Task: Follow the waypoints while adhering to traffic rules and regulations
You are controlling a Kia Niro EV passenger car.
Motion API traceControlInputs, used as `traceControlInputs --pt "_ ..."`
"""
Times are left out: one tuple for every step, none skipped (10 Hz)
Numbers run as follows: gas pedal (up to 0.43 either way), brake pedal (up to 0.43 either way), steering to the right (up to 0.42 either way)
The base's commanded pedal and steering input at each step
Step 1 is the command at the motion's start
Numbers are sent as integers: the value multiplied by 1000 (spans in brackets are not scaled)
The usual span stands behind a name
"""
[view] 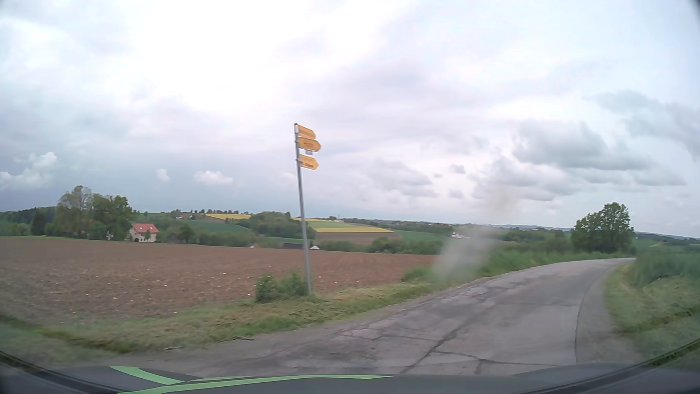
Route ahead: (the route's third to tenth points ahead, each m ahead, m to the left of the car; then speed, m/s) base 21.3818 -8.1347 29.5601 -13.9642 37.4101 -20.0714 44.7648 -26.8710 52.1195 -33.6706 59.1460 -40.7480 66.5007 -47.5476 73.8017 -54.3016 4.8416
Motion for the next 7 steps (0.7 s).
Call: traceControlInputs --pt "248 0 429" --pt "280 0 414" --pt "299 0 391" --pt "331 0 369" --pt "331 0 342" --pt "339 0 316" --pt "350 0 286"
